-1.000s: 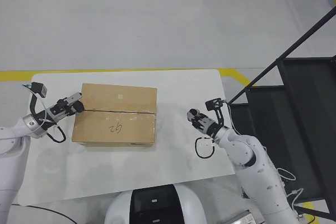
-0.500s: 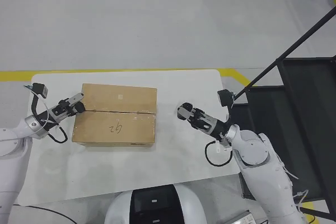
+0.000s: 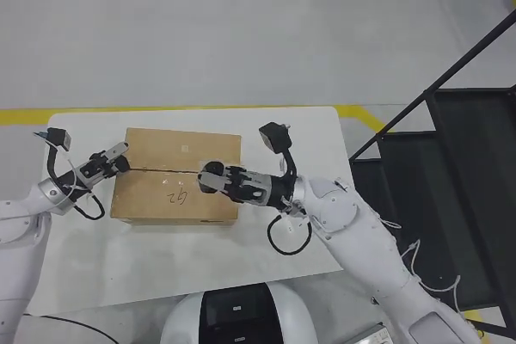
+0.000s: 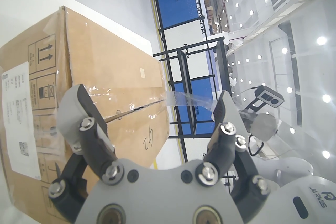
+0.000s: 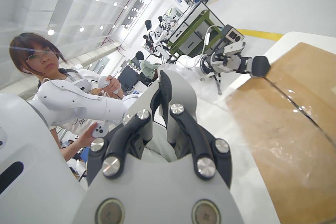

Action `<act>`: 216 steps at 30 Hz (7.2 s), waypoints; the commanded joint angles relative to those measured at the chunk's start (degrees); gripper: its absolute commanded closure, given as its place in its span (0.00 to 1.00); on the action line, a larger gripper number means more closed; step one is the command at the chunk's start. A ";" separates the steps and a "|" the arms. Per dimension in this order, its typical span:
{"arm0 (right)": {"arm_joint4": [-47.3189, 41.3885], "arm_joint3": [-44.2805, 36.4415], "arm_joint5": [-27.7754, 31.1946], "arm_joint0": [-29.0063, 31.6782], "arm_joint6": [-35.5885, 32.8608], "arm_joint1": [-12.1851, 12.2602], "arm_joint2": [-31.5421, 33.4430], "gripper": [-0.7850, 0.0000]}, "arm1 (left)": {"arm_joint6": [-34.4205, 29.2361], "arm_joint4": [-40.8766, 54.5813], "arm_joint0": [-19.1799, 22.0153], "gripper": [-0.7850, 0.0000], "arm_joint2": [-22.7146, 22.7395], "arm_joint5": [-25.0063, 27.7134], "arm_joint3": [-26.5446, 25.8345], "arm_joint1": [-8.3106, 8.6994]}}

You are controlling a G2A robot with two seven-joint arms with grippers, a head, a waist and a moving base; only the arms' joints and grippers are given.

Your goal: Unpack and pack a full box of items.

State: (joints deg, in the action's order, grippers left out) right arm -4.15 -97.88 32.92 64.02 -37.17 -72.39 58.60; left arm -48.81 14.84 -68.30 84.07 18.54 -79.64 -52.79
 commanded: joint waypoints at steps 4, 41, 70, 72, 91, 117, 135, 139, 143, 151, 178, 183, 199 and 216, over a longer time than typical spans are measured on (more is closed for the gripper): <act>-1.33 6.59 1.23 -5.63 2.78 -1.64 -4.93 1.00 | 1.02 -0.27 -0.21 0.00 0.02 -0.42 -0.34 -0.07; 6.82 16.08 4.31 -11.10 5.73 -3.72 -9.88 1.00 | 3.75 -1.03 0.68 0.00 -1.23 -1.53 -0.80 -0.82; 5.12 40.06 7.26 -22.24 13.87 -12.25 -21.05 1.00 | 4.24 -2.98 -0.79 0.00 0.06 -2.32 -2.87 -0.84; 5.47 40.98 7.27 -22.65 14.16 -12.70 -21.34 1.00 | 4.31 -3.14 -0.92 0.00 0.13 -2.38 -3.01 -0.84; 6.21 50.71 8.77 -27.62 15.51 -18.44 -25.16 1.00 | 3.79 -2.75 -1.89 0.00 1.47 -3.04 -3.86 -0.78; 6.84 60.09 12.29 -31.80 14.98 -23.89 -25.38 1.00 | 7.58 -0.83 -1.05 0.00 3.54 -8.43 3.07 -0.99; 8.51 48.00 12.75 -24.55 7.11 -18.58 -16.48 1.00 | -2.29 5.88 8.50 0.00 -8.47 -15.06 13.54 -3.83; 10.03 41.01 9.54 -20.42 4.05 -16.10 -12.53 1.00 | -4.93 6.57 10.56 0.00 -11.85 -15.19 14.76 -4.70; 11.52 34.08 5.88 -16.63 1.66 -14.32 -9.49 1.00 | -2.50 6.95 12.11 0.00 -11.93 -12.81 17.20 -5.08; 12.48 28.72 3.15 -13.28 -0.31 -12.92 -7.21 1.00 | 1.75 8.43 9.36 0.00 -1.88 -9.15 18.69 -3.04; 14.17 43.79 1.60 -21.78 4.69 -17.16 -16.33 1.00 | 5.73 11.47 -4.38 0.00 12.80 -10.88 4.78 -0.81; 14.29 47.13 1.82 -23.06 6.56 -18.39 -17.87 1.00 | 6.18 11.51 -5.08 0.00 13.86 -10.77 4.32 -0.74; 15.55 54.27 1.46 -25.79 11.58 -21.73 -20.59 1.00 | 6.48 10.99 -6.68 0.00 14.92 -10.74 2.51 -0.75; 15.26 52.99 5.04 -25.20 16.79 -22.53 -18.09 0.00 | 5.03 10.81 -5.91 0.00 14.53 -10.92 2.39 -0.82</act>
State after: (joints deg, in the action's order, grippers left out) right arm 11.09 -44.51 37.61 38.63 -20.82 -94.98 40.20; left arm -43.68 25.72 -74.30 98.68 7.62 -77.35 -53.60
